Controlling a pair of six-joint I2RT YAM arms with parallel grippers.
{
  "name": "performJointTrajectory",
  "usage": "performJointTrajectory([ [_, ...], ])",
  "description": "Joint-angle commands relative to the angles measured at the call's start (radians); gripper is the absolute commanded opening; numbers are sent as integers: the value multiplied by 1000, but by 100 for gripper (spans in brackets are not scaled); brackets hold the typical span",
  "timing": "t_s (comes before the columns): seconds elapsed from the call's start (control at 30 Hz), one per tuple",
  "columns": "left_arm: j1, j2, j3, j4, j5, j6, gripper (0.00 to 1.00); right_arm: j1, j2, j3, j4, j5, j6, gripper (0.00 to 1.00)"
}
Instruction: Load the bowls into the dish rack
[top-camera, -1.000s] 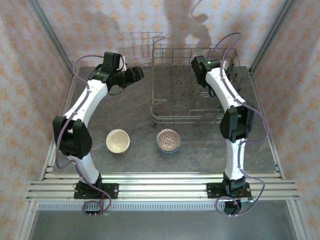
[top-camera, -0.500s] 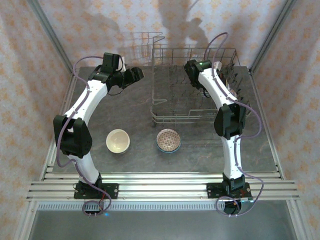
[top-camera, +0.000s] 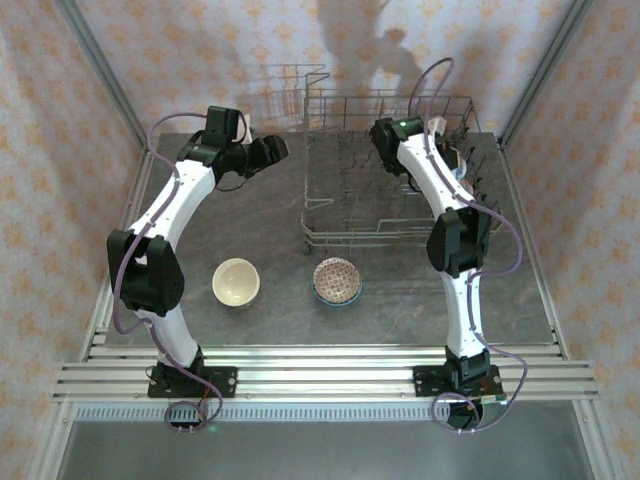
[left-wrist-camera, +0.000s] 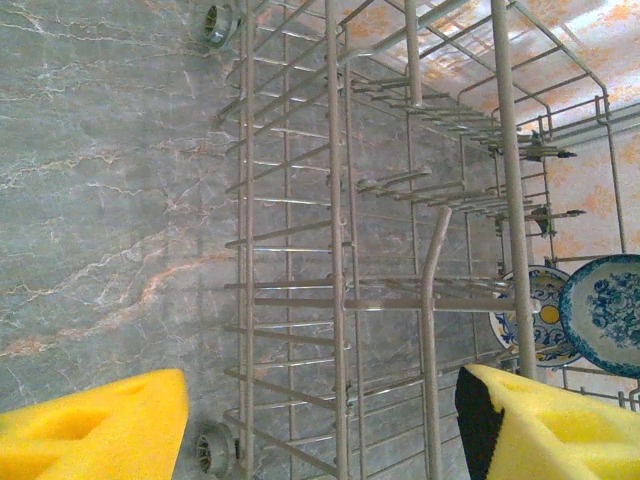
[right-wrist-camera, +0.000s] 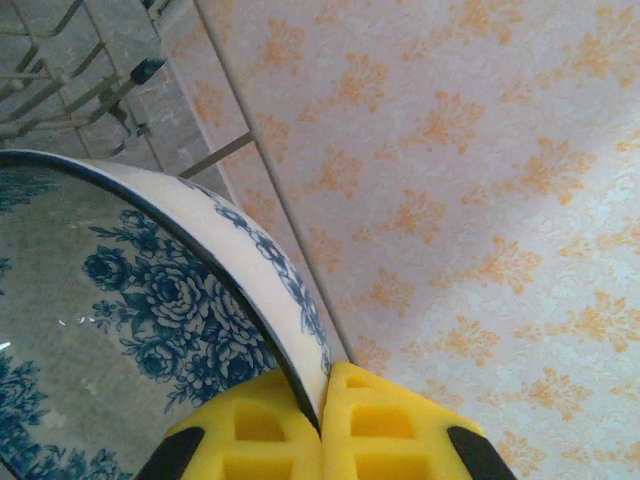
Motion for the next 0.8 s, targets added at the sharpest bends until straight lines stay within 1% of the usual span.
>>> performJointTrajectory([
  [0.0, 8, 3, -13, 31, 19, -8, 72, -3, 13, 44, -60, 125, 7, 0],
  [0.03, 8, 2, -13, 30, 20, -35, 72, -4, 17, 43, -70, 132, 11, 0],
  [0.17, 3, 2, -20, 40, 31, -49, 72, -5, 38, 45, -111, 147, 27, 0],
  [0.4, -37, 17, -14, 31, 36, -45, 73, -12, 79, 66, -199, 178, 75, 0],
  [0.6, -55, 17, -16, 25, 34, -42, 73, -11, 113, 88, -225, 193, 58, 0],
  [0.77, -61, 21, -16, 26, 36, -44, 73, 1, 109, 58, -225, 209, 50, 0],
])
